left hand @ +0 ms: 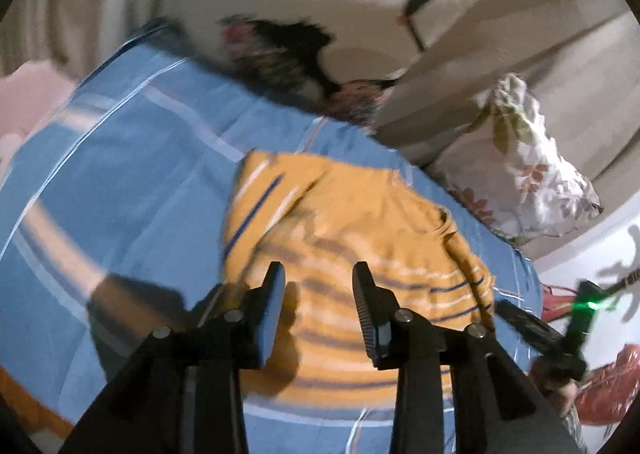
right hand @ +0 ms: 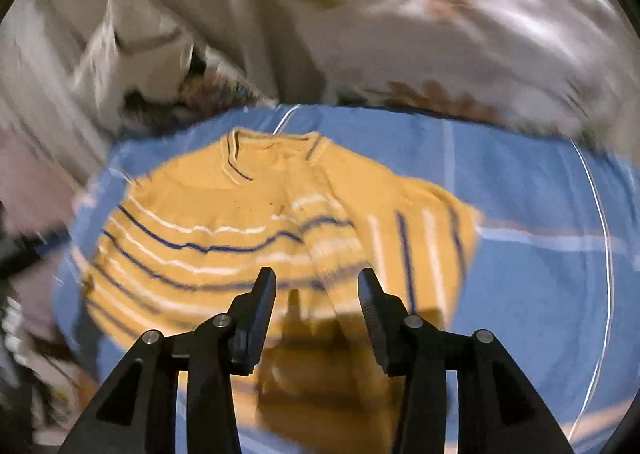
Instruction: Fold small clothes
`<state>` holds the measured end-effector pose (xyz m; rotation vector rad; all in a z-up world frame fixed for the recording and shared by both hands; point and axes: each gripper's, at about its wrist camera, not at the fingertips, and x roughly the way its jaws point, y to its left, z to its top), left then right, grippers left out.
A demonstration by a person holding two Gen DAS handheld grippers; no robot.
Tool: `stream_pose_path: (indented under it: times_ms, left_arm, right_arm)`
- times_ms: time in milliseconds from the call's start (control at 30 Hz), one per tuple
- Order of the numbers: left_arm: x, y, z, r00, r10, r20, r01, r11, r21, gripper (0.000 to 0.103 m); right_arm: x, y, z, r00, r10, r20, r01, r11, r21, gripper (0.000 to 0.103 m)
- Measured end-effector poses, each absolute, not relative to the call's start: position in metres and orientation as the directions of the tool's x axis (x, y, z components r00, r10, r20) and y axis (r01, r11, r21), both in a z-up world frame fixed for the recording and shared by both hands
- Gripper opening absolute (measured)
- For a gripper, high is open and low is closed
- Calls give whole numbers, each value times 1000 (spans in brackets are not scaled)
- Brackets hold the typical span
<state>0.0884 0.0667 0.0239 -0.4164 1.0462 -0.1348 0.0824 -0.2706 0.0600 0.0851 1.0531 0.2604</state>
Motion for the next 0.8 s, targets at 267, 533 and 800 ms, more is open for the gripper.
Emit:
stream_pose_path:
  times_ms: [267, 533, 800]
  left_arm:
    - [163, 39, -39, 349, -159, -923, -24, 984, -178, 9]
    - [190, 64, -63, 343, -209, -916, -124, 956, -265, 7]
    - [142, 68, 8, 508, -177, -843, -102, 959, -263, 7]
  right_arm:
    - [152, -257, 21, 395, 92, -914, -146, 989, 36, 7]
    - [180, -338, -5, 338, 149, -929, 169, 962, 215, 10]
    - [150, -372, 24, 431, 220, -875, 231, 910, 343, 25]
